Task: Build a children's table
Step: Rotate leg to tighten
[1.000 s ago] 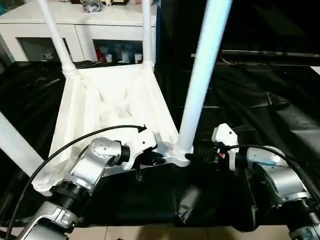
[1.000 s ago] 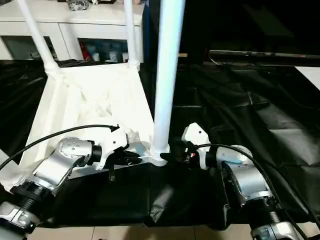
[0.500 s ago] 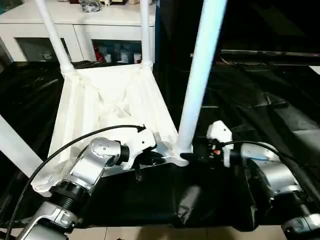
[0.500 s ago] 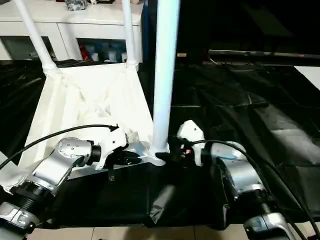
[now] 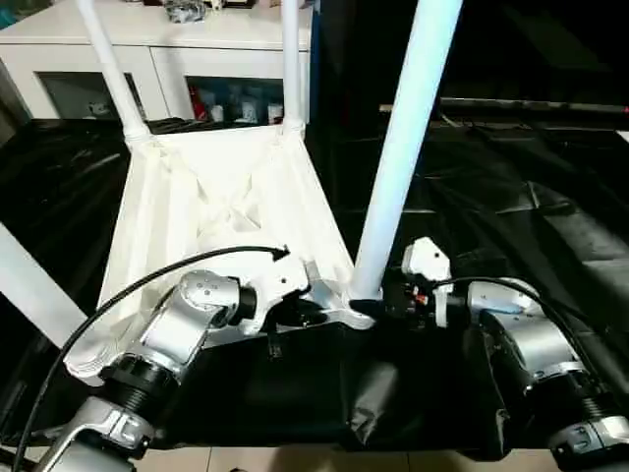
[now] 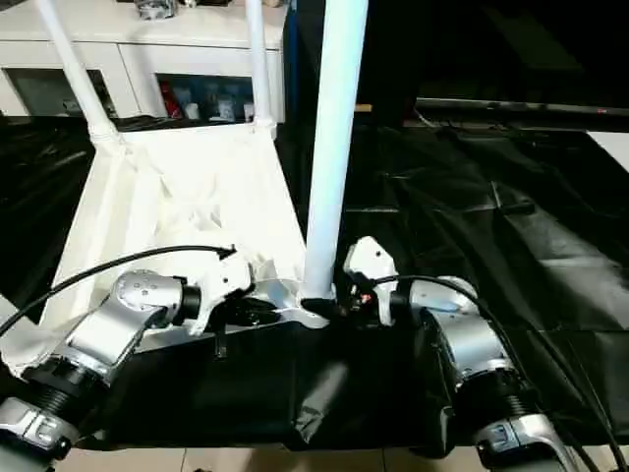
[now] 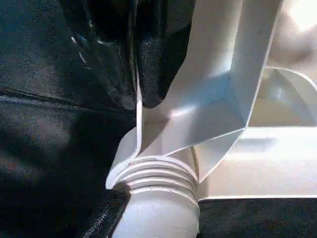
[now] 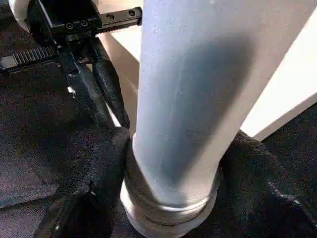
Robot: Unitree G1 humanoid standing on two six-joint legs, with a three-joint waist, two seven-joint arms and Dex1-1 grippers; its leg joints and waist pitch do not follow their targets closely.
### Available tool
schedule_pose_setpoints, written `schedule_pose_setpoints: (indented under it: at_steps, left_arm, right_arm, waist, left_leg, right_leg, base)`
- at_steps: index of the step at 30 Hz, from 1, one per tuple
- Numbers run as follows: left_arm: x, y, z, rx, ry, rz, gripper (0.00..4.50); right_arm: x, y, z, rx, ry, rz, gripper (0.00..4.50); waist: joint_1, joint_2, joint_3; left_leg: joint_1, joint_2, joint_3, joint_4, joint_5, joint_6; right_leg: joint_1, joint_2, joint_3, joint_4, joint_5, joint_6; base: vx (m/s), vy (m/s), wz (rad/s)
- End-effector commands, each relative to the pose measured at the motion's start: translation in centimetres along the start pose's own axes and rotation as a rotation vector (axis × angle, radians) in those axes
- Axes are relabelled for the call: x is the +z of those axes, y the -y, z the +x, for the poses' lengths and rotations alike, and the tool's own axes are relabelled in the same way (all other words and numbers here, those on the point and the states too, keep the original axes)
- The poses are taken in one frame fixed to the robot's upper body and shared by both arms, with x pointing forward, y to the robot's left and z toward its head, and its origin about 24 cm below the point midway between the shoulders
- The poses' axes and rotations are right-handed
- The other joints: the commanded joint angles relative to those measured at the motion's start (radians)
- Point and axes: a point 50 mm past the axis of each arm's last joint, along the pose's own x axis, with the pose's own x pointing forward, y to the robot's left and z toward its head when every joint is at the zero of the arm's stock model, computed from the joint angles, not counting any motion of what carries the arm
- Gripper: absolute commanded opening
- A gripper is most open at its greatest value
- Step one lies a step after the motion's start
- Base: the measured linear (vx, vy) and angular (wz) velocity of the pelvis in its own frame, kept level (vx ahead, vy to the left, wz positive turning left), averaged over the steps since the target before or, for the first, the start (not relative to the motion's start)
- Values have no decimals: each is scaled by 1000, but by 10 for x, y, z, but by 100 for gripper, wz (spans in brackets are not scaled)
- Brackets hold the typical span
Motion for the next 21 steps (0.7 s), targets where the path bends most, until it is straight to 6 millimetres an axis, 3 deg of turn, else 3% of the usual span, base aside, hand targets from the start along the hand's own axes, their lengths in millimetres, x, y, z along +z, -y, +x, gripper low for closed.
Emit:
schedule_pose_setpoints:
  at_steps: [1, 7, 10, 12, 15, 16, 17, 19, 20, 21]
  left_arm:
    - [-3, 3, 3, -13, -1, -11, 0]
    - [-4, 0, 2, 30, -6, -19, 0]
    - [-1, -8, 5, 114, 4, -53, 0]
    - [4, -19, 12, 228, 10, -100, 0]
    - [6, -23, 15, 271, 7, -114, 0]
    - [9, -28, 20, 328, 4, -133, 0]
    - [14, -34, 26, 405, 4, -149, 0]
    - [15, -35, 27, 424, 5, -153, 0]
    - [18, -38, 31, 459, 5, -164, 0]
    - [21, -40, 34, 492, 6, -165, 0]
  right_arm:
    - [-2, -2, 3, 28, -18, -2, 251]
    - [-7, -4, 4, 11, -15, 3, 243]
    - [-13, -2, 6, -84, -2, 50, 243]
    - [-23, 3, 12, -273, 7, 123, 240]
    - [-26, 5, 15, -348, 9, 155, 240]
    - [-30, 6, 21, -443, 2, 191, 239]
    - [-34, 5, 29, -536, -3, 247, 239]
    - [-34, 4, 31, -556, -3, 262, 239]
    - [-34, 3, 39, -596, -1, 293, 239]
    - [-31, 1, 48, -615, 11, 325, 239]
  waist:
    - [4, -11, -61]
    - [2, -11, -60]
    - [-1, -12, -56]
    - [-5, -13, -54]
    - [-16, -15, -53]
    - [-17, -8, -52]
    - [-24, -8, -49]
    - [-27, -9, -53]
    - [-29, 0, -54]
    - [-32, 8, -52]
  left_leg:
    - [15, 55, -30, -77, -345, 25]
    - [15, 55, -31, -78, -354, 24]
    - [17, 53, -31, -77, -376, 18]
    - [23, 49, -34, -75, -405, 3]
    - [23, 45, -40, -75, -437, -6]
    - [22, 46, -43, -76, -440, -9]
    - [25, 43, -42, -76, -462, -13]
    - [28, 42, -49, -77, -485, -21]
    - [16, 46, -54, -86, -483, -17]
    - [22, 47, -55, -89, -516, -19]
  right_leg:
    - [37, -61, 44, -85, -391, -192]
    - [35, -60, 44, -86, -404, -189]
    - [31, -61, 42, -92, -452, -176]
    - [25, -61, 38, -103, -534, -147]
    - [23, -63, 28, -115, -625, -103]
    - [24, -65, 27, -117, -632, -97]
    - [17, -59, 23, -126, -654, -84]
    - [24, -61, 11, -130, -656, -72]
    - [36, -63, 10, -126, -622, -71]
    - [27, -60, 9, -131, -610, -75]
  base:
    - [0, 0, 0]
    - [0, 0, 0]
    - [0, 0, 0]
    - [0, 0, 0]
    - [0, 0, 0]
    - [0, 0, 0]
    - [0, 0, 0]
    - [0, 0, 0]
    - [0, 0, 0]
    - [0, 0, 0]
